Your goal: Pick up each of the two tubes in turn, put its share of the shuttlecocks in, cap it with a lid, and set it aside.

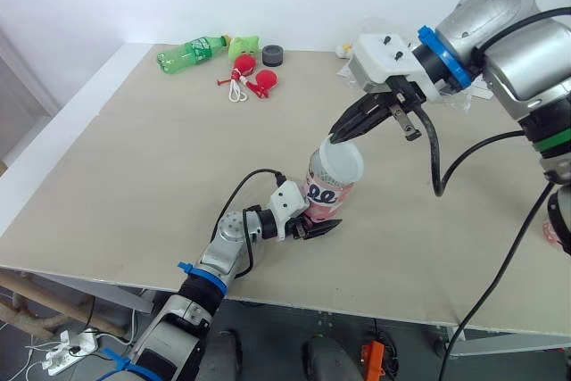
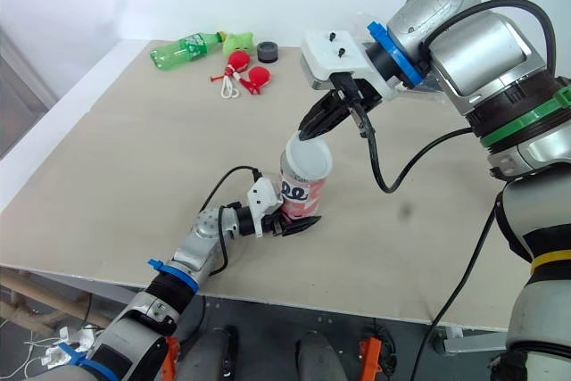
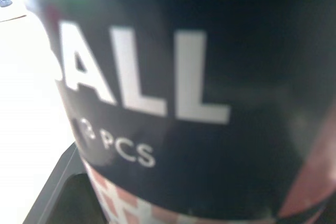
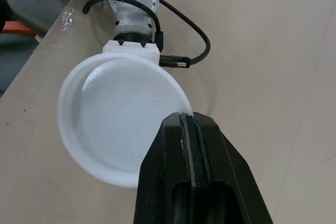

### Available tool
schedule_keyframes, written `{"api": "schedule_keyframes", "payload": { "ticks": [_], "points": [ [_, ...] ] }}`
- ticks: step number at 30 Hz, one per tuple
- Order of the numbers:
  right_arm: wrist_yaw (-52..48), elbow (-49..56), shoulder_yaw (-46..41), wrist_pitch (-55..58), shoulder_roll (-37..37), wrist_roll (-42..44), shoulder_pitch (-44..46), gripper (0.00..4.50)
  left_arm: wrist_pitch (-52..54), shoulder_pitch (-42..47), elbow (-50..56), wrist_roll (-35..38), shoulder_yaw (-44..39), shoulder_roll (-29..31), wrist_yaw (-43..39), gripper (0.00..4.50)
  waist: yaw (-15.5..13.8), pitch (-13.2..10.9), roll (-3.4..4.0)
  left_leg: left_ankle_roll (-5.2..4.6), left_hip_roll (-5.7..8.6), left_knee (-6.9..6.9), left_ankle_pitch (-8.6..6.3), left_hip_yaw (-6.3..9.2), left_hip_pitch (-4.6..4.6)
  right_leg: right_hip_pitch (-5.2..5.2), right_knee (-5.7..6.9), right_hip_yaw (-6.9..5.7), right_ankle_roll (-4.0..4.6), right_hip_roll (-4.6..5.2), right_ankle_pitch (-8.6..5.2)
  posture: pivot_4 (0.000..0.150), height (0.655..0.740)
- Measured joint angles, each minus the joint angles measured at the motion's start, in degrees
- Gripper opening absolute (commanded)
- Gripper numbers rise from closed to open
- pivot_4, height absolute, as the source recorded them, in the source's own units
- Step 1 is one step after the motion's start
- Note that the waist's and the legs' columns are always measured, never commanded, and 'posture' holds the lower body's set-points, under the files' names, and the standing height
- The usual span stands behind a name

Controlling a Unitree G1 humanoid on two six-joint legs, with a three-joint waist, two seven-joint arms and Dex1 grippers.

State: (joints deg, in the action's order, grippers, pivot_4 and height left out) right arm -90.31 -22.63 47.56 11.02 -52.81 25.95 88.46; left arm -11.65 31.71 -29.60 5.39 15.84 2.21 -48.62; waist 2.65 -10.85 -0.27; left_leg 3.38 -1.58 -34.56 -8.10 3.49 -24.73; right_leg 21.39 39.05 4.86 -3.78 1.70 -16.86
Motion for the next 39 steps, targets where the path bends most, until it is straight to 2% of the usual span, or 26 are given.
{"api": "schedule_keyframes", "payload": {
  "ticks": [39],
  "points": [
    [0.0,-2.85,0.53,-7.84,2.6,-5.98,-2.15,0.03,0.3,0.01,-0.05,-0.45,0.02,-0.39,0.72,3.07,-0.05,0.02,0.01,0.0,0.02,0.0,0.0,0.0,0.06,-0.09,0.0,0.0,-0.02,0.02,-0.01,0.15,0.74]
  ]
}}
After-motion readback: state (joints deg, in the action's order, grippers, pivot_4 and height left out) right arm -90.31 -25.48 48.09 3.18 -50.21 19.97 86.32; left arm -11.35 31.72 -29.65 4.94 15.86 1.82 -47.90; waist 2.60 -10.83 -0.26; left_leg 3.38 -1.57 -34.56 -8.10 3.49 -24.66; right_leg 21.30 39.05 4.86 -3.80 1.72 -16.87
